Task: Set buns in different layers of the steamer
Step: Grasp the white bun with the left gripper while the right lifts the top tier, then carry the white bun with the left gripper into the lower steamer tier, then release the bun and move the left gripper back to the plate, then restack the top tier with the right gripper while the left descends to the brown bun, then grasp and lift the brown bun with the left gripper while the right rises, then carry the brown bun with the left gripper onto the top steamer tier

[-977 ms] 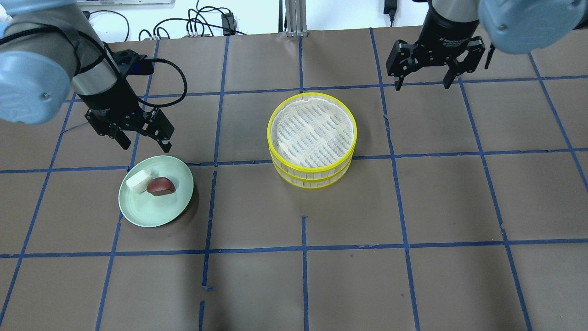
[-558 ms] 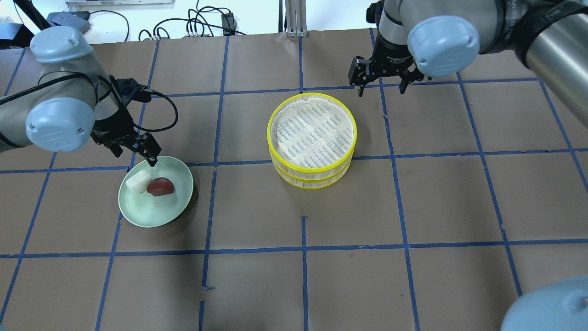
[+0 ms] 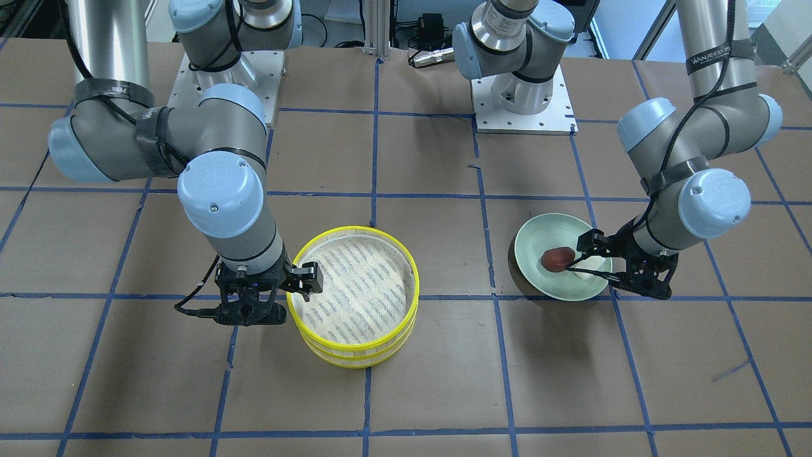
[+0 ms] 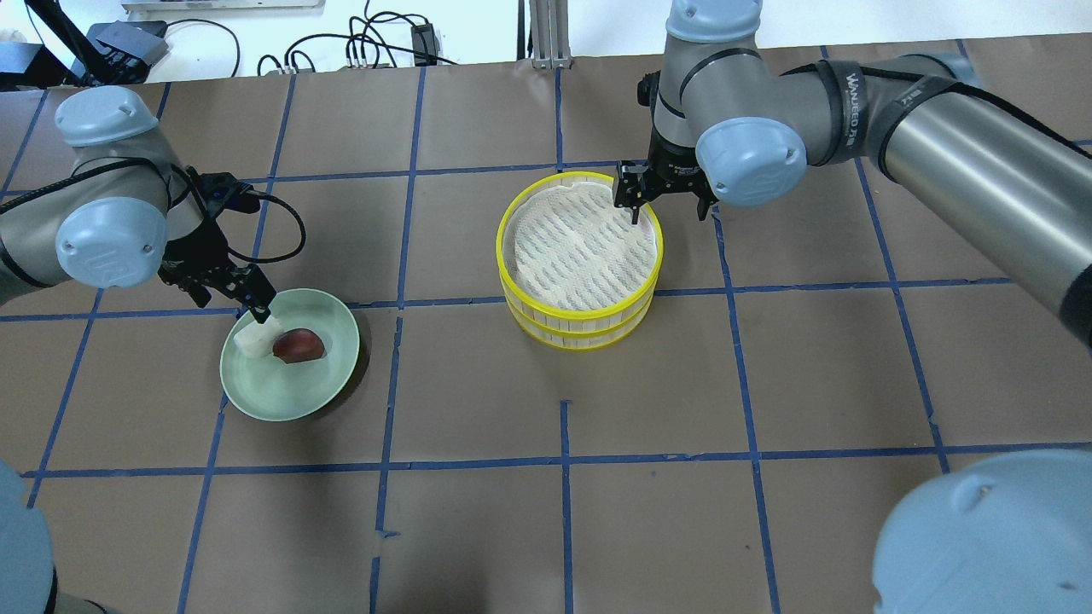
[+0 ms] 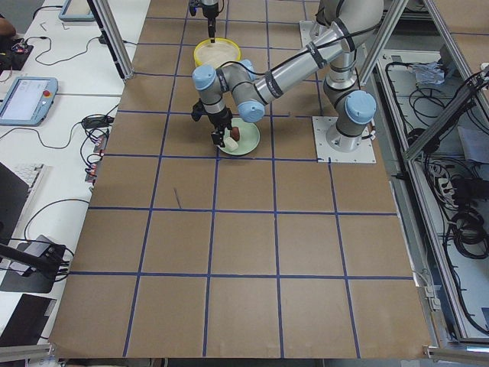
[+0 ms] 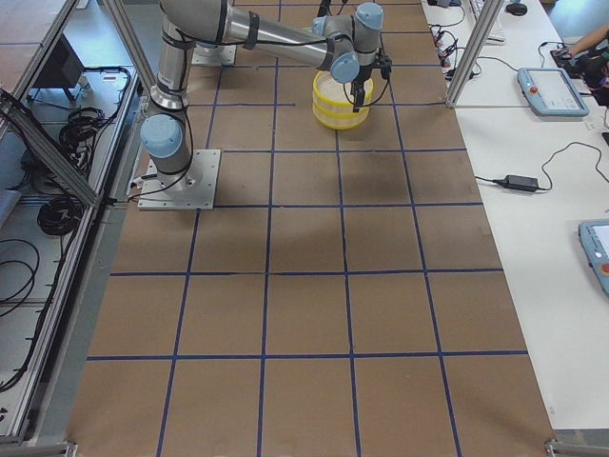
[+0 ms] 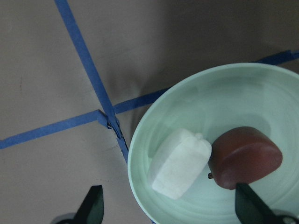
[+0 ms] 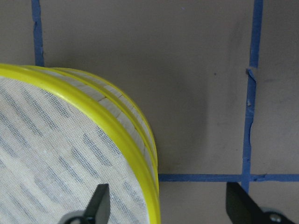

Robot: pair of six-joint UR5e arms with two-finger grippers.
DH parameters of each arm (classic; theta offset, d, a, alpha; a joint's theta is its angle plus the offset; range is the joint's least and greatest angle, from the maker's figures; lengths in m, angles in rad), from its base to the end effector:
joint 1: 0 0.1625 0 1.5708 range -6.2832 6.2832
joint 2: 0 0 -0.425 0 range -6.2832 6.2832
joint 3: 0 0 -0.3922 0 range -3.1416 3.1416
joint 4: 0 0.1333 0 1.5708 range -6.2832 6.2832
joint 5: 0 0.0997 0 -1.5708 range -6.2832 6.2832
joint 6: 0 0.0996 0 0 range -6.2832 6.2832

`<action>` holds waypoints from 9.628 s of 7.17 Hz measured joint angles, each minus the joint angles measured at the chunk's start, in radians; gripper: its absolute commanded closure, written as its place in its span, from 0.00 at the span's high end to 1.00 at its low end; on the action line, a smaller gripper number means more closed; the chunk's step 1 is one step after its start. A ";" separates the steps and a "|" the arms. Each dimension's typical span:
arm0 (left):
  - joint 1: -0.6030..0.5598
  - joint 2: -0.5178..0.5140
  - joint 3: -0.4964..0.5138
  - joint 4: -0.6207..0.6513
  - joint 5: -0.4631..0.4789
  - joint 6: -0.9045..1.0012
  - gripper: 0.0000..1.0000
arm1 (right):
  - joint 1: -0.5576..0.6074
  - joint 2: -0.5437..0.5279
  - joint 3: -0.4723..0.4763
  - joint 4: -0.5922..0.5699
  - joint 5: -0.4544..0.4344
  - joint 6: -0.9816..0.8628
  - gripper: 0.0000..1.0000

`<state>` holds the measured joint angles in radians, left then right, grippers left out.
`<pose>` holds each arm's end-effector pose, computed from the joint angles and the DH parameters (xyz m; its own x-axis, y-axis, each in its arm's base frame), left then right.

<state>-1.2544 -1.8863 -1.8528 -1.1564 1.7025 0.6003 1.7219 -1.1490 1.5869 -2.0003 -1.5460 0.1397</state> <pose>0.0526 -0.5470 0.2306 -0.9564 0.2921 -0.0037 0.2839 0.9325 0.2232 0.2288 -0.6005 0.2835 -0.9997 -0.0112 -0.0234 -0.0114 0.9999 0.0118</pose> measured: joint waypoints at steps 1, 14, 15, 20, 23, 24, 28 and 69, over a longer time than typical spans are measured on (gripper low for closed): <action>0.001 -0.010 -0.008 0.004 0.001 0.001 0.95 | 0.000 0.001 0.007 -0.006 0.028 0.017 0.05; -0.040 0.069 0.006 0.071 -0.036 -0.026 0.01 | -0.317 -0.098 -0.080 0.220 -0.086 -0.335 0.01; -0.089 0.128 0.026 0.050 -0.064 -0.075 0.01 | -0.318 -0.097 -0.080 0.217 -0.087 -0.335 0.01; -0.501 0.015 0.162 0.213 -0.221 -0.779 0.21 | -0.318 -0.096 -0.076 0.216 -0.087 -0.333 0.02; -0.597 -0.097 0.197 0.339 -0.236 -0.944 1.00 | -0.318 -0.097 -0.075 0.217 -0.087 -0.333 0.02; -0.606 -0.103 0.197 0.345 -0.237 -0.955 1.00 | -0.318 -0.097 -0.074 0.217 -0.087 -0.333 0.02; -0.608 -0.099 0.184 0.344 -0.213 -0.848 1.00 | -0.318 -0.100 -0.074 0.218 -0.083 -0.322 0.02; -0.558 -0.015 0.178 0.250 -0.372 -0.829 1.00 | -0.121 -0.349 -0.123 0.476 -0.073 -0.051 1.00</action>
<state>-1.8124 -1.9011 -1.6745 -0.9065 1.3310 -0.2291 1.6005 -1.4982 1.4642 -1.5247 -1.6185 0.0888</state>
